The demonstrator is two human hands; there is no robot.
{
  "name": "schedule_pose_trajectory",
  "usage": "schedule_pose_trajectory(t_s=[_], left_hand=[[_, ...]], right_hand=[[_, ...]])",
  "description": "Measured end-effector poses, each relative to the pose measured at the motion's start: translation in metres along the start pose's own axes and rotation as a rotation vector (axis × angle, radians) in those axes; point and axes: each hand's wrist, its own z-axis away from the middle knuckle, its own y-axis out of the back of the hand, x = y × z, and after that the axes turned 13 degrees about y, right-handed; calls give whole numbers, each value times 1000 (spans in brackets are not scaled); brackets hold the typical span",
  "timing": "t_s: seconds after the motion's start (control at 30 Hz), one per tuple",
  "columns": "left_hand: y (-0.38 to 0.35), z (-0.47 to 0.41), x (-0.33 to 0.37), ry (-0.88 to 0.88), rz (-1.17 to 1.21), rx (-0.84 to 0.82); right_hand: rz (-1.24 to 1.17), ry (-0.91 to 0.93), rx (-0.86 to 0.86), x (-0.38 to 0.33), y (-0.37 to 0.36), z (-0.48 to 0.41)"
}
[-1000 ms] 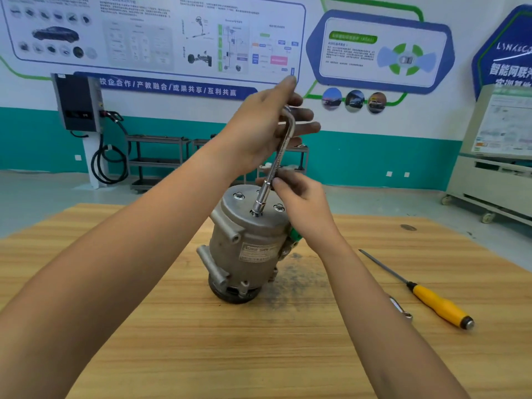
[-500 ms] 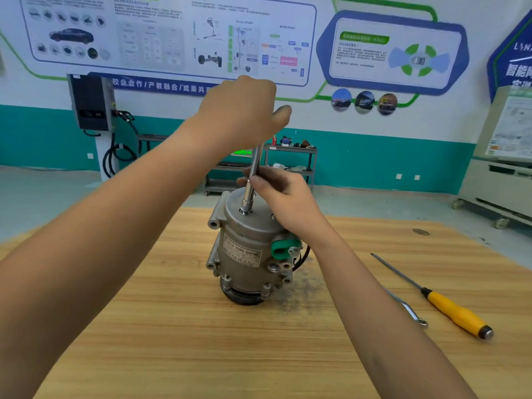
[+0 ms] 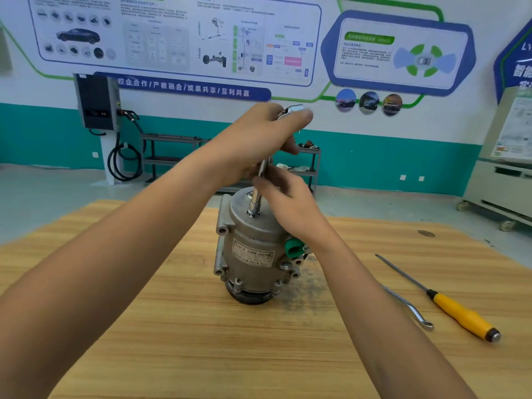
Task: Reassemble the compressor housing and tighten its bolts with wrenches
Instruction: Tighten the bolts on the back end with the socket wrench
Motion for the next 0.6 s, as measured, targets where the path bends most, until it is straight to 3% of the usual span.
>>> schedule_pose_trajectory(t_s=[0.17, 0.27, 0.4, 0.47, 0.53, 0.6], left_hand=[[-3, -2, 1, 107, 334, -82], [4, -1, 5, 74, 107, -137], [4, 7, 13, -152, -369, 239], [0, 10, 12, -289, -463, 379], [-4, 11, 8, -312, -338, 361], [-6, 8, 3, -208, 6, 237]], right_hand=[[40, 48, 10, -1, 4, 3], [67, 68, 92, 1, 6, 5], [144, 95, 200, 4, 6, 6], [202, 112, 229, 3, 5, 8], [223, 114, 232, 3, 5, 9], [116, 68, 204, 1, 6, 11]])
